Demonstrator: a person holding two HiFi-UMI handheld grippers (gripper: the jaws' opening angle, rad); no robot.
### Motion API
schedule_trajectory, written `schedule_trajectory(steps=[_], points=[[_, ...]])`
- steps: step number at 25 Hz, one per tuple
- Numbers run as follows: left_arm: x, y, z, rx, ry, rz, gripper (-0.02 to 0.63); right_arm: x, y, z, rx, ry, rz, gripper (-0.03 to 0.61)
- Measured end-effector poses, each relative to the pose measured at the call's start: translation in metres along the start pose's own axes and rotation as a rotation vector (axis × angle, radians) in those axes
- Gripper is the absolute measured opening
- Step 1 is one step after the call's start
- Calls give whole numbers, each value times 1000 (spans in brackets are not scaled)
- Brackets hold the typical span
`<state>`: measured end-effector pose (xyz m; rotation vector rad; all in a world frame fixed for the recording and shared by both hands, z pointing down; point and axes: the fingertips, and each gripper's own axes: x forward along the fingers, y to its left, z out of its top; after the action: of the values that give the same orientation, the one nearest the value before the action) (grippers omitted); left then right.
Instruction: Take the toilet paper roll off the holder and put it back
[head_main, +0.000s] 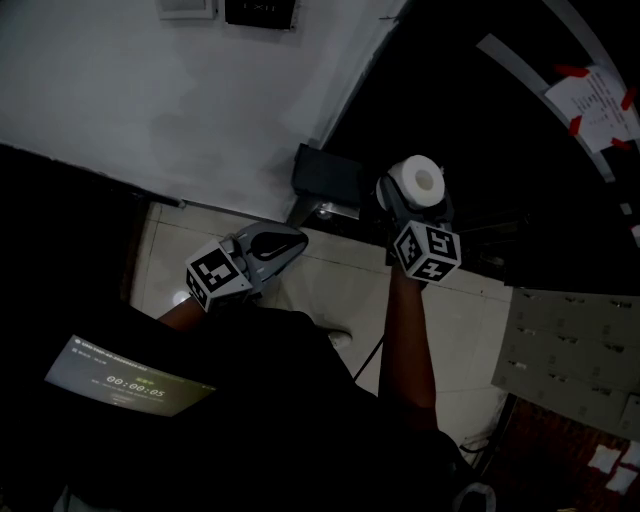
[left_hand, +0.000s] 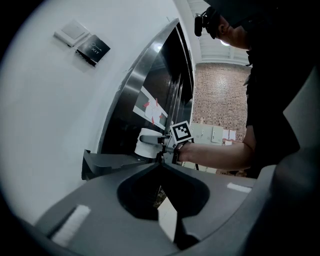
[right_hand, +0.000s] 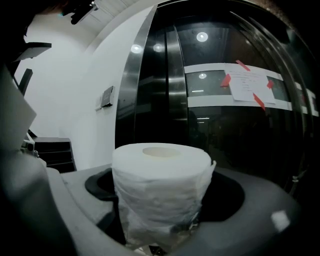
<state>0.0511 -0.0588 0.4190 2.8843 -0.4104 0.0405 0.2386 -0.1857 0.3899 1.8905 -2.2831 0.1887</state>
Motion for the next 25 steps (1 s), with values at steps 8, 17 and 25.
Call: schedule_trajectory(steps=[8,17,25], points=[[-2,0,-3,2,13,2,0,-4,-44,-24,-7,43,-45,465],[-4,1,-7,2,18,16,0,-2,-63,-72,487,-86,-5,466],[-6,3,-8,2,18,17,0,-2,-59,-131,1087,-236,14,465]])
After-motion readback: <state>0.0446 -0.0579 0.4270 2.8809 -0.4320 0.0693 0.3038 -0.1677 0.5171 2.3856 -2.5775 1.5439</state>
